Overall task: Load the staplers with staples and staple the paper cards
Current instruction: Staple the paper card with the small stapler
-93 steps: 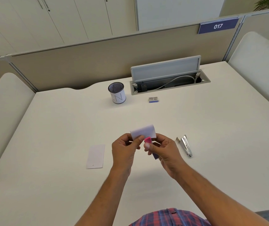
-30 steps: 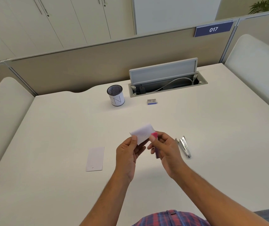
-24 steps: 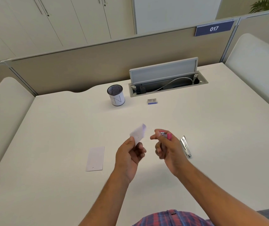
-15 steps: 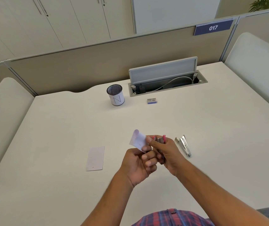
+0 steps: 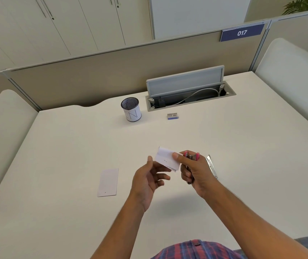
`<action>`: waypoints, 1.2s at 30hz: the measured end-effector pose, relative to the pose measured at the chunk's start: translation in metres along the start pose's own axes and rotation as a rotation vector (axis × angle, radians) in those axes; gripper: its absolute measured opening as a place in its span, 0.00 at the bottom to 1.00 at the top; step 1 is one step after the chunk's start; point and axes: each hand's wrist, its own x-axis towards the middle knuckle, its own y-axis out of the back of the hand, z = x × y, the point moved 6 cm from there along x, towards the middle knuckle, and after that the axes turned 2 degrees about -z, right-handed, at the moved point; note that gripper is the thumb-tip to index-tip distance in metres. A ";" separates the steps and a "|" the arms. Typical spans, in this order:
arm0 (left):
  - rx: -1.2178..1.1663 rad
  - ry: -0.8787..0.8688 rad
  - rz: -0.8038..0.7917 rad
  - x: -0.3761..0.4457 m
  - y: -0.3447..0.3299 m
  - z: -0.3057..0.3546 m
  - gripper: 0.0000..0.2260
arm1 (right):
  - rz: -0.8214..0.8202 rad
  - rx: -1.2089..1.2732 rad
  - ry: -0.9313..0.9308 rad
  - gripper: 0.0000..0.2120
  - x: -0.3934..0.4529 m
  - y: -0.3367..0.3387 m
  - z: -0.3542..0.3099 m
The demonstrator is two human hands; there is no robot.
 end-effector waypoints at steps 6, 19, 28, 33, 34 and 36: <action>0.176 -0.198 0.153 0.001 0.013 0.018 0.11 | 0.021 -0.041 -0.007 0.08 -0.002 -0.002 -0.004; 0.087 -0.300 0.280 0.007 0.027 0.019 0.06 | -0.042 -0.100 0.032 0.10 -0.009 -0.016 -0.014; 0.035 -0.269 0.349 0.021 0.040 0.012 0.03 | -0.057 -0.109 0.036 0.11 0.008 -0.020 -0.001; -0.044 -0.246 0.373 0.036 0.045 0.018 0.05 | -0.058 -0.130 0.030 0.11 0.028 -0.029 -0.001; -0.052 -0.249 0.374 0.039 0.046 0.021 0.06 | -0.067 -0.132 0.036 0.10 0.032 -0.033 -0.003; -0.064 -0.257 0.372 0.049 0.048 0.028 0.08 | -0.079 -0.135 0.050 0.10 0.042 -0.040 -0.007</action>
